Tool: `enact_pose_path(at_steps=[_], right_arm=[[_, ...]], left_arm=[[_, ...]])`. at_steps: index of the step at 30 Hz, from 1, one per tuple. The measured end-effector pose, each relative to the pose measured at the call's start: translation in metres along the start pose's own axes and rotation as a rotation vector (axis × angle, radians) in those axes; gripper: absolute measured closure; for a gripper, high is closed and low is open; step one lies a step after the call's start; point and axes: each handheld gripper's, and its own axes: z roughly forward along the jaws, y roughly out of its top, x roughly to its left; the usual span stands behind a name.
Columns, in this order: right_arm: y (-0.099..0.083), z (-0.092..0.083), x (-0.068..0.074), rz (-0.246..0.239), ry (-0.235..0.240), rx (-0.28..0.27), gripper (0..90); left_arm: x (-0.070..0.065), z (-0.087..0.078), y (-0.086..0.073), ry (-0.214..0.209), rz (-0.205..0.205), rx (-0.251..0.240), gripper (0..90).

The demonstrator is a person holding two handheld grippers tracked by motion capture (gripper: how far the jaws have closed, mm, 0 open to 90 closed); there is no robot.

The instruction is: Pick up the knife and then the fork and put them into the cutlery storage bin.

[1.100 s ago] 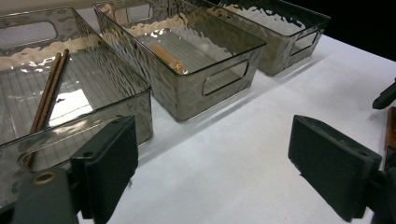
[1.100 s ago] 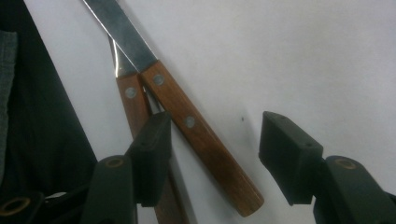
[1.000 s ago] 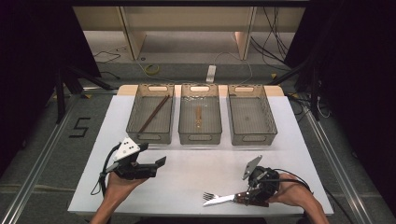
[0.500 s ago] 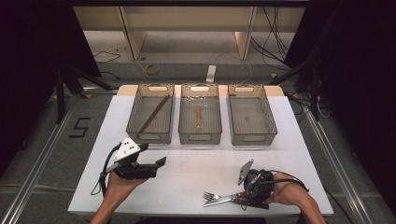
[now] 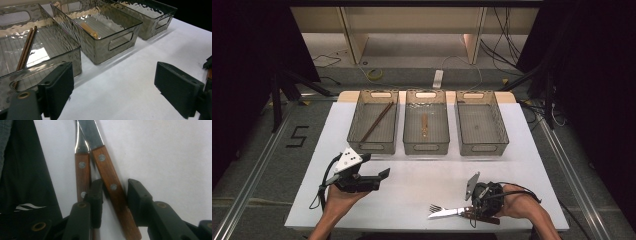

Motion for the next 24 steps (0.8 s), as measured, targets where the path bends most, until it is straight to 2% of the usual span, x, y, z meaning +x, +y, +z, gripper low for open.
enact_pose_path(at_steps=[5,13,17,18,24], right_arm=[[0.0007,0.0002,0.0009,-0.030,-0.003,0.000,69.6],[0.0003,-0.0003,0.0018,-0.050,0.011,0.001,73.9],[0.0007,-0.0009,0.0032,-0.041,0.016,0.005,75.0],[-0.0002,0.0001,0.0023,-0.059,0.012,-0.010,75.5],[-0.0004,-0.0005,0.0026,-0.063,0.012,-0.016,76.2]], left_arm=[[0.0000,-0.0002,-0.0001,0.001,0.000,0.000,15.8],[-0.0003,-0.0004,-0.0003,0.002,-0.001,0.000,15.7],[-0.0004,-0.0004,-0.0003,0.001,0.000,0.001,15.7],[-0.0004,-0.0004,-0.0004,0.002,0.000,0.001,15.7],[-0.0003,-0.0004,-0.0004,0.001,0.000,0.002,15.7]])
